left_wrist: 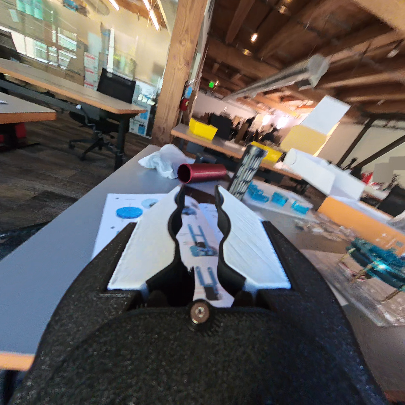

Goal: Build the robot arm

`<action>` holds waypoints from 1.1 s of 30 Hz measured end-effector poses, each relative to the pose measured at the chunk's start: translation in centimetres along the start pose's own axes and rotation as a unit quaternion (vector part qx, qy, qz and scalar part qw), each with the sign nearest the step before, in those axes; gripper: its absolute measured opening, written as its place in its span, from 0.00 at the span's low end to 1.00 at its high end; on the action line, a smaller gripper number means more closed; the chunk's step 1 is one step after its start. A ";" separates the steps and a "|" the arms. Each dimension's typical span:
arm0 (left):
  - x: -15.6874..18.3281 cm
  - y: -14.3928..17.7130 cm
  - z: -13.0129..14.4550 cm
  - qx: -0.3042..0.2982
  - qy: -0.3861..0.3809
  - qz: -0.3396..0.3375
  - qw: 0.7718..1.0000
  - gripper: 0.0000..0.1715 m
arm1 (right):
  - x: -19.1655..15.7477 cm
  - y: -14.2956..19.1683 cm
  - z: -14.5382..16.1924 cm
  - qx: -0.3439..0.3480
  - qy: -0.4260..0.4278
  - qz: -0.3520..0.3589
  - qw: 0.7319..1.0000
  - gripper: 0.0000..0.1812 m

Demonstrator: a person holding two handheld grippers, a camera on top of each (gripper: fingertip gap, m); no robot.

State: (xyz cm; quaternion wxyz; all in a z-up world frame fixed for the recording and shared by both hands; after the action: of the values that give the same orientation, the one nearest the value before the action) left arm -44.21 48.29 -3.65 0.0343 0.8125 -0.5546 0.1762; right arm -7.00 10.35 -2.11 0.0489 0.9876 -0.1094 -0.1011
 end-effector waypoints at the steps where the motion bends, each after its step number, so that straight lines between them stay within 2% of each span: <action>1: -0.4 -0.2 0.2 -0.019 -0.014 -0.018 1.000 0.15 | 0.3 0.1 0.4 0.003 0.002 0.012 1.000 0.23; 4: -1.4 -0.9 1.4 -0.064 -0.051 -0.067 0.994 0.15 | 1.1 -0.1 1.4 -0.003 -0.007 0.033 0.999 0.24; 10: -1.1 -2.4 3.0 -0.104 -0.080 -0.067 0.989 0.15 | 2.7 -0.4 1.4 0.003 -0.013 0.051 0.999 0.24; 19: 0.1 -2.5 2.6 -0.100 -0.097 -0.075 0.987 0.15 | 3.6 -0.8 1.4 -0.029 0.048 0.060 0.997 0.24; 27: 4.0 -4.0 3.3 -0.113 -0.125 -0.030 0.985 0.15 | 4.9 0.5 1.0 -0.046 0.081 0.081 0.992 0.24; 33: 8.6 -4.3 3.8 -0.109 -0.180 0.008 0.978 0.15 | 5.4 0.6 0.6 -0.057 0.108 0.029 0.992 0.24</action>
State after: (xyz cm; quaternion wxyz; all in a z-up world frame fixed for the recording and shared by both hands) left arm -36.60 41.30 -3.77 0.0210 0.8177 -0.5742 -0.0339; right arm -2.07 8.53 -3.60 0.1196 0.9848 -0.1260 0.0016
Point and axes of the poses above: each gripper's, where its closed fingertips meet, y back along the fingers, z out of its underside, x = y × z across the jaws, the point moved 8 cm from there along y, back along the fingers, and after that the axes turned 8 degrees about z, right-handed, at the moved point
